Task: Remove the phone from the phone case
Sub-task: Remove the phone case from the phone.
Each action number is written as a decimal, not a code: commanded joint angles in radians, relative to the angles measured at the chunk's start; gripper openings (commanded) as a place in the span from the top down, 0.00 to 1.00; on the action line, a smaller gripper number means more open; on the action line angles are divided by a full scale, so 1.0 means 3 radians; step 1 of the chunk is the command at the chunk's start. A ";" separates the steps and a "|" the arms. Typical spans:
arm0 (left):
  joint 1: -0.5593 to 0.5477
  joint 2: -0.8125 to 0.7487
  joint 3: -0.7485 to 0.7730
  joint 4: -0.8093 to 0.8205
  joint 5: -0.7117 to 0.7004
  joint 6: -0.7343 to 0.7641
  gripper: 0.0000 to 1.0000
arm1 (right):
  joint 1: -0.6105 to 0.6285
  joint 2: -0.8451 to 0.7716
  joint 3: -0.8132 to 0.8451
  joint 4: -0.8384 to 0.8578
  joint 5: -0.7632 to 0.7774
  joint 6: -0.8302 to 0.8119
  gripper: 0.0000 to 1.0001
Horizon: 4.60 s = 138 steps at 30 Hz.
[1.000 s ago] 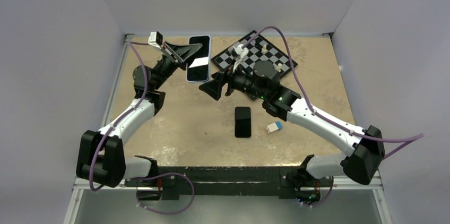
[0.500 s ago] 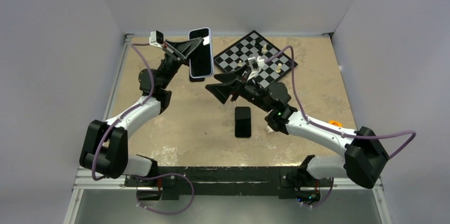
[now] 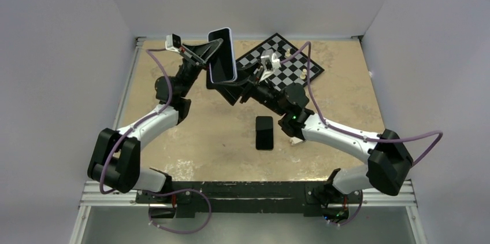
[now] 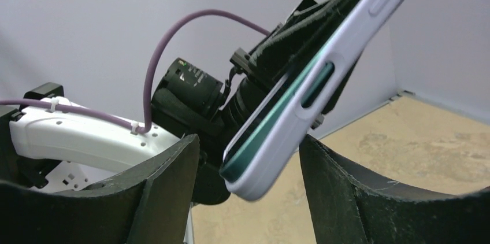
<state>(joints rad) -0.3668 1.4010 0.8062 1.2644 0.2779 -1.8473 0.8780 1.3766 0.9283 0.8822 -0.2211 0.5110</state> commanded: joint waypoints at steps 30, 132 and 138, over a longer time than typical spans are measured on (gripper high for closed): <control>-0.0035 -0.0720 -0.0097 -0.0464 0.0040 -0.0265 1.00 | 0.0325 0.0320 0.0200 0.0020 0.1185 -0.1247 1.00; 0.0070 -0.0942 0.0188 -0.1536 0.0984 -0.0075 1.00 | -0.0403 -0.0123 0.1041 -0.1792 -0.1161 -0.1892 1.00; 0.0065 -0.0918 0.0186 -0.1416 0.0967 -0.0110 1.00 | -0.0405 -0.0083 0.1154 -0.1969 -0.0598 -0.1547 1.00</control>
<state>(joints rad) -0.3031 1.1435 0.8509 0.7692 0.4595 -1.8286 0.7738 1.3071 1.2102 0.2970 -0.7242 0.0517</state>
